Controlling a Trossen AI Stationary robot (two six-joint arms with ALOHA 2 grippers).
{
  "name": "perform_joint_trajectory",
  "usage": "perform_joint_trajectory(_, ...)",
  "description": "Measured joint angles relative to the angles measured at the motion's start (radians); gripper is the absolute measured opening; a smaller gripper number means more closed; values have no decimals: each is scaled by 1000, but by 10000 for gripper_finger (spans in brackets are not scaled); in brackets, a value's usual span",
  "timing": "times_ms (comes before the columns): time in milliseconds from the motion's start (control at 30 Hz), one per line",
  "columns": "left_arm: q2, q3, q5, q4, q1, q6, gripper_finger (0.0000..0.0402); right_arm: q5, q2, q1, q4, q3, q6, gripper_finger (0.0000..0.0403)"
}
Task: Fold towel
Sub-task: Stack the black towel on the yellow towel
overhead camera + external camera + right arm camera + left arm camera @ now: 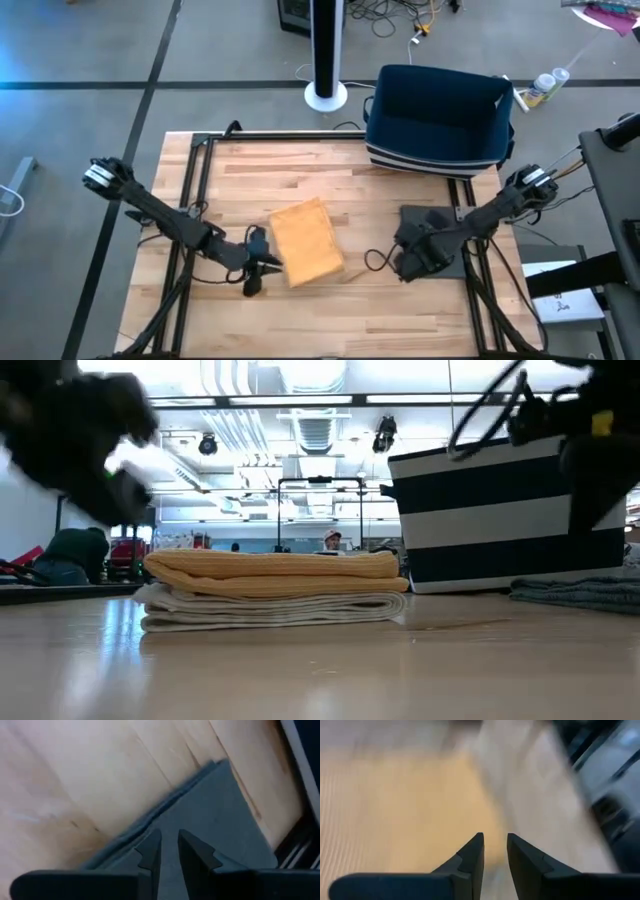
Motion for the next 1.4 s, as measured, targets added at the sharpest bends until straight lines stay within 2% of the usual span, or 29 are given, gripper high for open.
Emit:
perform_joint_trajectory(100, 64, 1, 2, 279, 14, 112, 76, 10, 5, 24, 4, -30, 86, 68)
perform_joint_trajectory(233, 190, 86, -31, 403, 25, 198, 76, 10, 4, 33, 40, -67, 158, 66)
perform_joint_trajectory(333, 296, 185, -83, 393, 48, 218, 76, 10, 4, 33, 121, -108, 153, 58)
perform_joint_trajectory(433, 399, 294, -93, 354, 90, 195, 76, -31, 4, 32, 277, -149, 71, 48)
perform_joint_trajectory(633, 574, 529, -58, 122, 198, 171, 76, -76, 24, 55, 690, -177, -129, 34)
perform_joint_trajectory(733, 635, 643, -16, 51, 247, 198, 76, -90, 50, 75, 812, -160, -203, 30)
perform_joint_trajectory(833, 692, 753, 22, -4, 271, 227, 76, -53, 46, 108, 664, -107, -177, 28)
perform_joint_trajectory(967, 757, 879, 23, -52, 272, 264, 76, 43, 25, 164, 297, -45, 19, 29)
perform_joint_trajectory(1067, 784, 927, 23, -58, 274, 267, 76, 43, 28, 201, 145, -51, 157, 26)
perform_joint_trajectory(1167, 796, 936, 9, -64, 277, 244, 76, 26, 37, 223, 163, -111, 227, 18)
perform_joint_trajectory(1267, 799, 933, 2, -62, 278, 214, 76, 4, 55, 231, 274, -177, 264, 9)
perform_joint_trajectory(1400, 799, 909, 1, -69, 277, 162, 76, 38, 98, 231, 476, -224, 208, 2)
